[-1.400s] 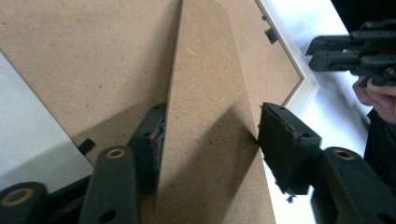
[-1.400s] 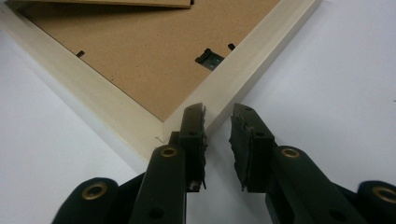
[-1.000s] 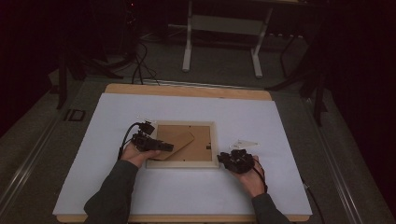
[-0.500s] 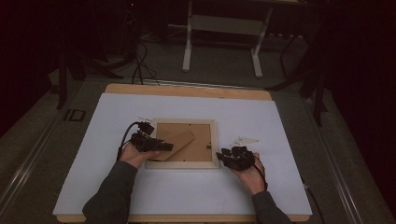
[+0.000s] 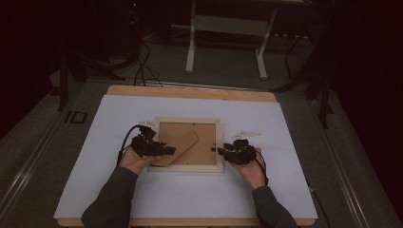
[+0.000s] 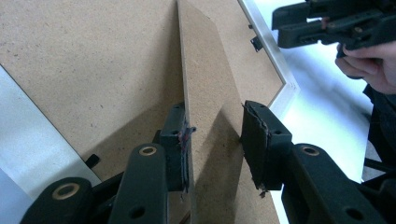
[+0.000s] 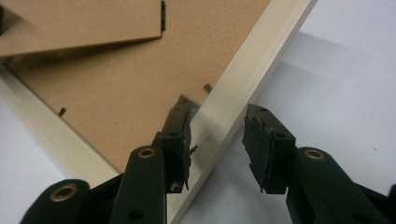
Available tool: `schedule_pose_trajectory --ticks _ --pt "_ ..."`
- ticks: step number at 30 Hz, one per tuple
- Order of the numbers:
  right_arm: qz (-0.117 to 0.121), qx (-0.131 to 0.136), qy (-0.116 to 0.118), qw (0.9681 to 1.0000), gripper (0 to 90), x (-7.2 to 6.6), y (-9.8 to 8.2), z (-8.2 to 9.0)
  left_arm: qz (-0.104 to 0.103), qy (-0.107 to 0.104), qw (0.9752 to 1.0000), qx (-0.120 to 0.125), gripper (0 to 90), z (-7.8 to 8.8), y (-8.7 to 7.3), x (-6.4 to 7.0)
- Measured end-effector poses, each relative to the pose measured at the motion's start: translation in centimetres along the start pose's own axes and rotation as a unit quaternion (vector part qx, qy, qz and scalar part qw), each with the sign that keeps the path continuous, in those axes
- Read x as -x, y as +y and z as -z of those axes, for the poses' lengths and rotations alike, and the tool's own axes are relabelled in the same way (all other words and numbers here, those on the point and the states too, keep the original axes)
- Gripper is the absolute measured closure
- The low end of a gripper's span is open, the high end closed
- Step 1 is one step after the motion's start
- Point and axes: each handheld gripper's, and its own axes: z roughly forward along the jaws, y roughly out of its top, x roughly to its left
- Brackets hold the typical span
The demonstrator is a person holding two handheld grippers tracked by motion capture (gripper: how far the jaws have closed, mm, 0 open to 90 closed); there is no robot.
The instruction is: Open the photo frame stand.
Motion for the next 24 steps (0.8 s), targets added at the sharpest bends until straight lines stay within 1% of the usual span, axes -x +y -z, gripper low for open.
schedule_pose_trajectory --ticks 5,9,15,21,24 --pt "-0.005 -0.003 -0.001 1.0000 57.7 0.1 0.6 -0.3 -0.015 0.001 0.9999 0.004 65.3 0.3 -0.1 0.4" --pt "-0.006 -0.002 0.001 1.0000 54.8 0.0 1.2 -0.4 -0.019 0.006 0.9998 0.009 66.0 0.5 -0.3 0.8" --pt "-0.017 -0.009 0.011 0.9998 52.1 0.4 1.8 -0.5 -0.029 0.007 0.9994 0.016 67.1 0.9 -0.6 1.3" --pt "-0.016 -0.016 0.015 0.9996 49.5 0.4 2.1 -0.5 -0.044 0.009 0.9988 0.020 68.1 1.2 -0.9 1.9" --pt "-0.012 -0.016 0.017 0.9996 48.9 0.4 2.3 -0.4 -0.049 0.009 0.9985 0.022 68.8 1.3 -1.1 2.0"
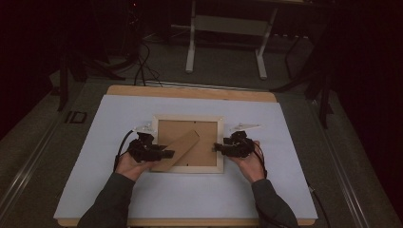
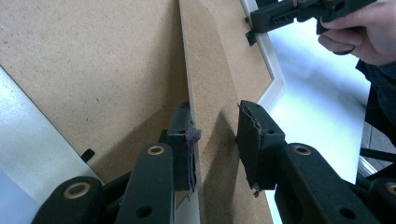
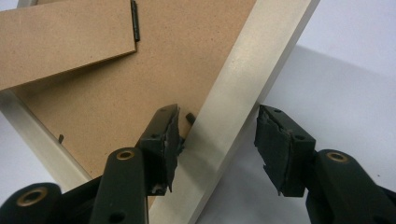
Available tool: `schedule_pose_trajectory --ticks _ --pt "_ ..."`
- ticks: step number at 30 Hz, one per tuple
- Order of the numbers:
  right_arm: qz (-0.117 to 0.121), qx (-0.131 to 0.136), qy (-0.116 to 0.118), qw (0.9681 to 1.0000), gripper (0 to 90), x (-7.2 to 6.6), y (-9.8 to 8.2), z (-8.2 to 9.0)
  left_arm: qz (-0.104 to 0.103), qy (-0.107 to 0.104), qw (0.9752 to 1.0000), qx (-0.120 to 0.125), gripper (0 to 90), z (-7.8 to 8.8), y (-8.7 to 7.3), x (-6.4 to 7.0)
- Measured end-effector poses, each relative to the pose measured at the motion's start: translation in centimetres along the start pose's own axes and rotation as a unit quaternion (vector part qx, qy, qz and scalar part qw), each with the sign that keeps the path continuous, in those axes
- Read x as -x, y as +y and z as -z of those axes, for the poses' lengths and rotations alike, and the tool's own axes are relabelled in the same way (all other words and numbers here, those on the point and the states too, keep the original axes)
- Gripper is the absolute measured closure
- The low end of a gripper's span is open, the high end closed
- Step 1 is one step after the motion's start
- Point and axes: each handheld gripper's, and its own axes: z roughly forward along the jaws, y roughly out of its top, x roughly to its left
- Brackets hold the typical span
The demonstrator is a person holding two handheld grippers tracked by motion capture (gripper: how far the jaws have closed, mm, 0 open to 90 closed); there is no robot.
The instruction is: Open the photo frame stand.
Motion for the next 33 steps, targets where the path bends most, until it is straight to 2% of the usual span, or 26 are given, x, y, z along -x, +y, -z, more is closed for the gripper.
schedule_pose_trajectory --ticks 11,19,25,30,33 --pt "0.014 -0.008 0.022 0.9996 44.4 0.0 0.5 0.1 -0.024 0.007 0.9997 0.000 70.5 0.6 -0.4 1.1" --pt "0.011 -0.006 0.058 0.9982 42.4 0.1 1.4 0.3 -0.051 0.012 0.9985 -0.013 72.4 1.1 -0.8 2.1" --pt "0.007 0.012 0.073 0.9972 47.2 0.3 1.5 0.8 -0.061 0.014 0.9978 -0.022 73.5 1.2 -0.8 2.4" --pt "0.000 0.039 0.091 0.9951 53.2 0.6 1.3 1.7 -0.066 0.020 0.9972 -0.028 76.3 1.1 -0.8 2.5" --pt "0.009 0.048 0.087 0.9950 54.6 0.5 1.4 2.2 -0.068 0.024 0.9971 -0.025 77.9 1.2 -0.7 2.6"
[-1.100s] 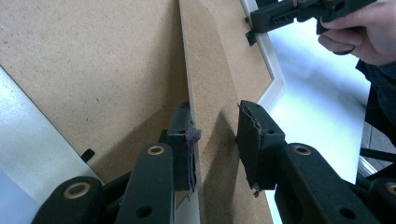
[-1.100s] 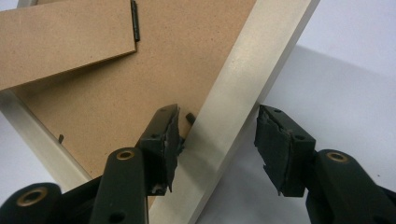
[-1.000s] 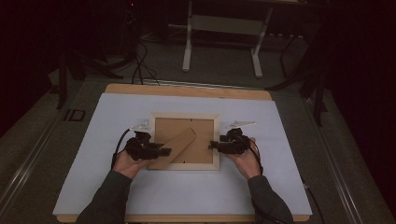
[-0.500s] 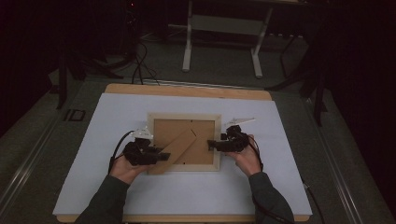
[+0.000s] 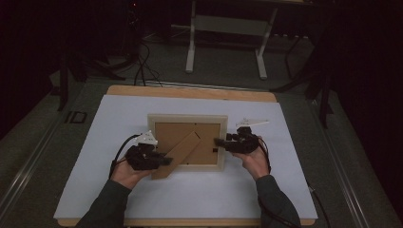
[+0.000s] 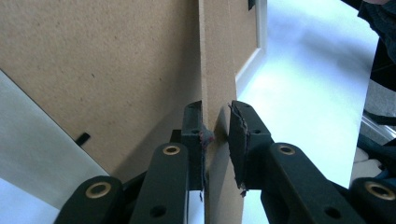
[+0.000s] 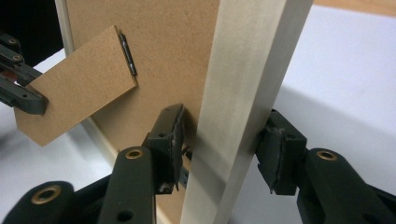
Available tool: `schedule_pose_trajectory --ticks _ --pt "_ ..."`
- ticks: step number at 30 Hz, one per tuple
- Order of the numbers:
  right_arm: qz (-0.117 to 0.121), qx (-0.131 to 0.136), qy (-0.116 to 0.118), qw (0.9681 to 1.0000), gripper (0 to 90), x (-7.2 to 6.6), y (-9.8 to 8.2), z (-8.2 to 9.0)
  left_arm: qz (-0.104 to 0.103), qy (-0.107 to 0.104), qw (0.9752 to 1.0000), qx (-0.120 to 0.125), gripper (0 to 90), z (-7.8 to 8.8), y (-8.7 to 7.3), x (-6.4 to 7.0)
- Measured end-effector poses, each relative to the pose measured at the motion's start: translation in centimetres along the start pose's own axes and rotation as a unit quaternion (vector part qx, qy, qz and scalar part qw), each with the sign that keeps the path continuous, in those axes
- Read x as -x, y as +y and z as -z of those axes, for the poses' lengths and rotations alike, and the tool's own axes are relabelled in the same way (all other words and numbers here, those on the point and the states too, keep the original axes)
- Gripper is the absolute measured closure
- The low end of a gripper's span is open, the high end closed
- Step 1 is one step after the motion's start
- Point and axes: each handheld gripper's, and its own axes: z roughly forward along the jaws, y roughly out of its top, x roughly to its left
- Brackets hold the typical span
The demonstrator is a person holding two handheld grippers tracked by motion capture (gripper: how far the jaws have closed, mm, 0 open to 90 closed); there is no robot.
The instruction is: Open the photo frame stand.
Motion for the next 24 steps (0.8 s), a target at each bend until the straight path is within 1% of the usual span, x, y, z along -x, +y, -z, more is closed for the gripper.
schedule_pose_trajectory --ticks 6,9,14,18,24 --pt "0.016 0.019 -0.015 0.9996 56.4 -0.3 0.0 0.4 -0.001 0.010 0.9999 0.006 79.1 0.0 0.4 0.1" --pt "0.023 0.029 -0.028 0.9989 56.7 -0.5 0.1 0.5 -0.004 0.018 0.9998 0.006 79.5 0.0 0.7 0.1" --pt "0.034 0.035 -0.047 0.9977 57.5 -0.7 0.3 0.6 -0.002 0.025 0.9996 0.011 80.3 -0.3 1.0 -0.1" --pt "0.048 0.040 -0.066 0.9959 58.2 -0.9 0.4 0.6 -0.003 0.031 0.9994 0.012 80.8 -0.5 1.3 -0.2" --pt "0.061 0.046 -0.087 0.9933 59.8 -1.1 0.5 0.5 -0.003 0.039 0.9991 0.016 81.2 -0.8 1.7 -0.2"
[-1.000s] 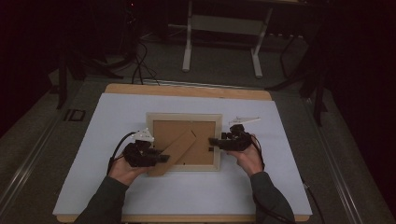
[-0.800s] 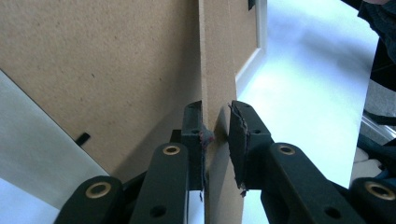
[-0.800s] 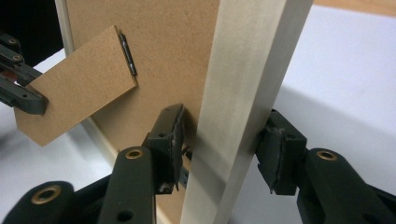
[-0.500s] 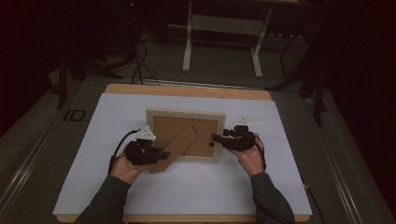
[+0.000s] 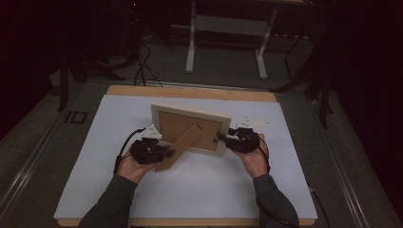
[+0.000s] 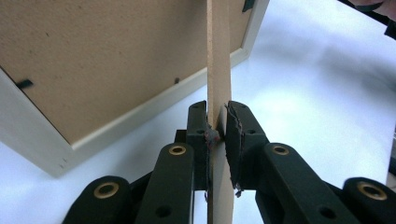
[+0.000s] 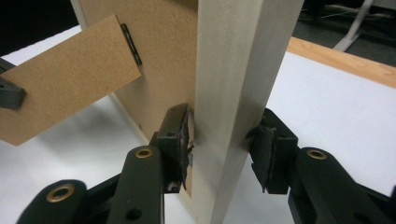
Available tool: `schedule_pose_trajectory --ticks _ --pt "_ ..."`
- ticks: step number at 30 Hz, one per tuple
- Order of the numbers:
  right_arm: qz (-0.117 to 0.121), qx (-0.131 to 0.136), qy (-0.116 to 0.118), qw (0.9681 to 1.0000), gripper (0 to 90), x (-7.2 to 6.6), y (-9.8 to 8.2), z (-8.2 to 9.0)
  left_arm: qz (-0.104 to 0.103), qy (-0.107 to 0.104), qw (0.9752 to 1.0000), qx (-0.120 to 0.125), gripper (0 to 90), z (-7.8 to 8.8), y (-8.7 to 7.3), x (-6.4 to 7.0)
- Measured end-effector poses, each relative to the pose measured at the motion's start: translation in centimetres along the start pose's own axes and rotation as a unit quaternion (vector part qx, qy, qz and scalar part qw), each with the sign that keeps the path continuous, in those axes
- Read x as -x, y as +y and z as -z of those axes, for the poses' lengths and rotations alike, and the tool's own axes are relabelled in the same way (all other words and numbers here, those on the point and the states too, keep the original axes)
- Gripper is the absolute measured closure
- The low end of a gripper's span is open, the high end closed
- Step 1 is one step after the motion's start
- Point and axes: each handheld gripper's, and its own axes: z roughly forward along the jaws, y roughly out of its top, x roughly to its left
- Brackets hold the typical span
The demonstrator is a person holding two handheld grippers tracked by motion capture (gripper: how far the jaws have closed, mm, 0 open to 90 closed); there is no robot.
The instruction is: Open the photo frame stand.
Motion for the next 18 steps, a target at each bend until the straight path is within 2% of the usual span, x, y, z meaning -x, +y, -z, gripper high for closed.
schedule_pose_trajectory --ticks 7,18 --pt "0.022 -0.005 -0.022 0.9995 62.1 -0.22 0.40 -0.32 0.008 0.005 0.9999 0.007 81.7 -0.40 0.27 -0.12" --pt "0.028 -0.005 -0.027 0.9992 62.1 -0.16 0.46 -0.47 0.008 0.000 0.9998 0.017 81.5 -0.53 0.07 0.18"
